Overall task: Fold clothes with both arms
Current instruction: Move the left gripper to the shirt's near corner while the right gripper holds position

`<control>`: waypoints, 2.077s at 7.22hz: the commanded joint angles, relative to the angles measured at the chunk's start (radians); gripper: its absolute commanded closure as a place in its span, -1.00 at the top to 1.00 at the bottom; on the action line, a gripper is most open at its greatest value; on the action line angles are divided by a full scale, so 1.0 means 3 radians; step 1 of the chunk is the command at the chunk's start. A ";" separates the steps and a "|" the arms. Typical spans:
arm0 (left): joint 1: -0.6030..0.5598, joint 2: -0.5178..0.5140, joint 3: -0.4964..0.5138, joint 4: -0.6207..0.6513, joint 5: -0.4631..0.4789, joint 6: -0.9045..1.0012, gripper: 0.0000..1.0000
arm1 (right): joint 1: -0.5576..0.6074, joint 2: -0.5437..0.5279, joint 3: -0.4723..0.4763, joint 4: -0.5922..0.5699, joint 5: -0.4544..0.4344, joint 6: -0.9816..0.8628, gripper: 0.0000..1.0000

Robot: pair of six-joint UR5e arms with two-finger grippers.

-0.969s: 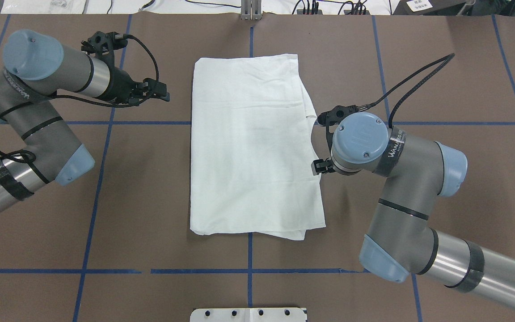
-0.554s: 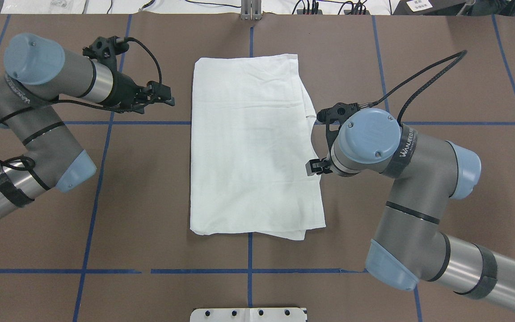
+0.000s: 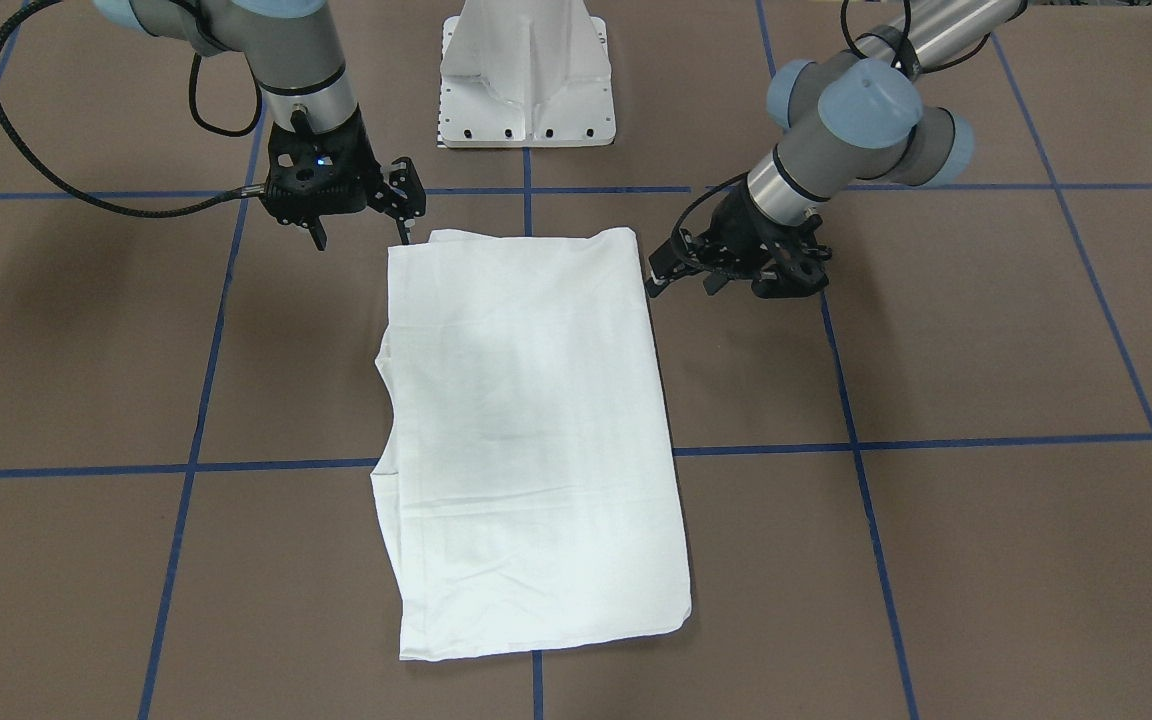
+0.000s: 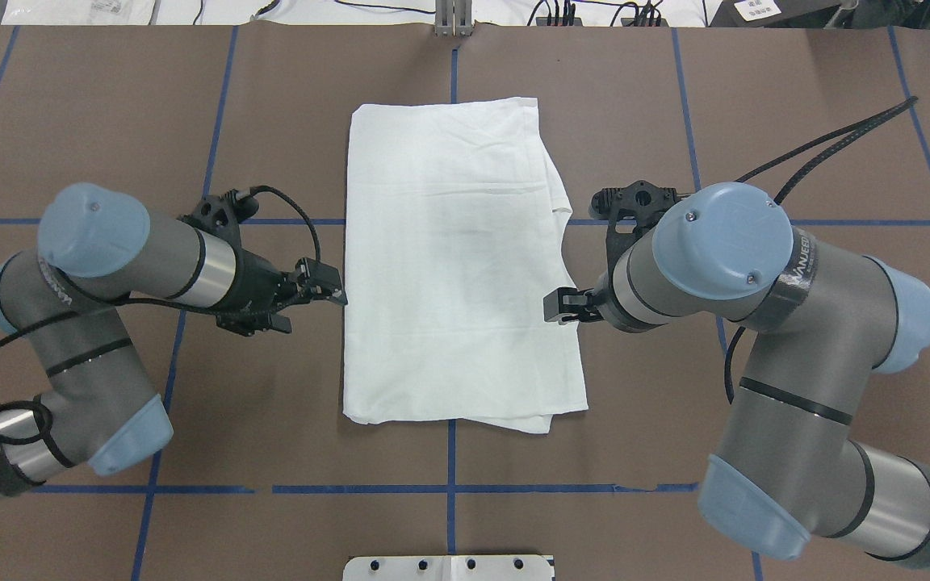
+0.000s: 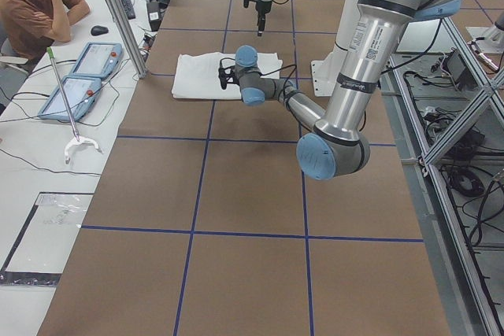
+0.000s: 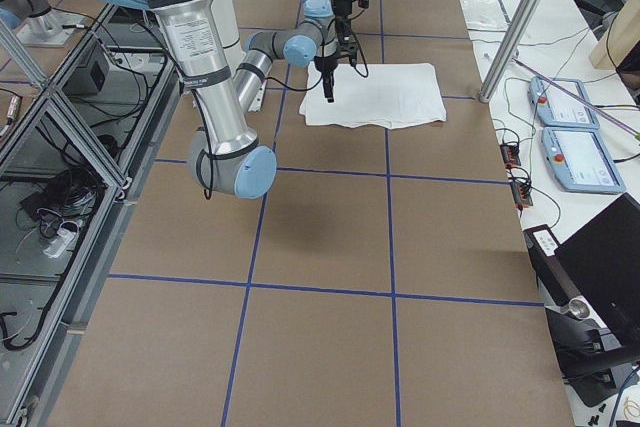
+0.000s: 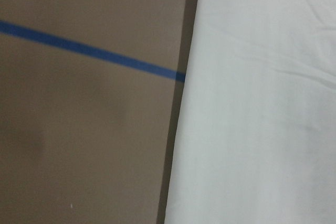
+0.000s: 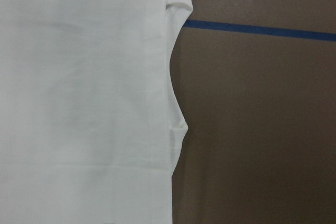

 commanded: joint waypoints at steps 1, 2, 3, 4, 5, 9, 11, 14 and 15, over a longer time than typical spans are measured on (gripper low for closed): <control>0.0497 -0.0007 -0.0207 0.0350 0.0264 -0.0577 0.99 | 0.0000 -0.0006 0.0079 0.0002 0.0070 0.0075 1.00; 0.0575 -0.0094 -0.0243 0.0544 0.0271 -0.0625 0.97 | 0.0005 -0.0001 0.0085 0.0002 0.0070 0.0075 1.00; 0.0606 -0.0120 -0.0233 0.0642 0.0276 -0.0625 0.92 | 0.0005 -0.0006 0.0085 0.0002 0.0070 0.0075 1.00; 0.0632 -0.0141 -0.0198 0.0653 0.0347 -0.0625 0.84 | 0.0000 -0.0001 0.0074 0.0002 0.0070 0.0075 1.00; 0.0642 -0.0161 -0.0182 0.0664 0.0408 -0.0625 0.81 | 0.0000 -0.0001 0.0074 0.0002 0.0070 0.0075 1.00; 0.0637 -0.0176 -0.0085 0.0669 0.0470 -0.0625 0.77 | 0.0000 0.0004 0.0064 -0.0003 0.0080 0.0075 1.00; 0.0637 -0.0187 -0.0080 0.0684 0.0486 -0.0630 0.62 | 0.0000 0.0004 0.0059 -0.0003 0.0080 0.0075 1.00; 0.0637 -0.0268 0.0002 0.0730 0.0547 -0.0635 0.43 | -0.0005 0.0009 0.0044 -0.0003 0.0080 0.0070 1.00; 0.0637 -0.0274 0.0007 0.0730 0.0577 -0.0635 0.42 | -0.0005 0.0009 0.0044 -0.0003 0.0080 0.0070 1.00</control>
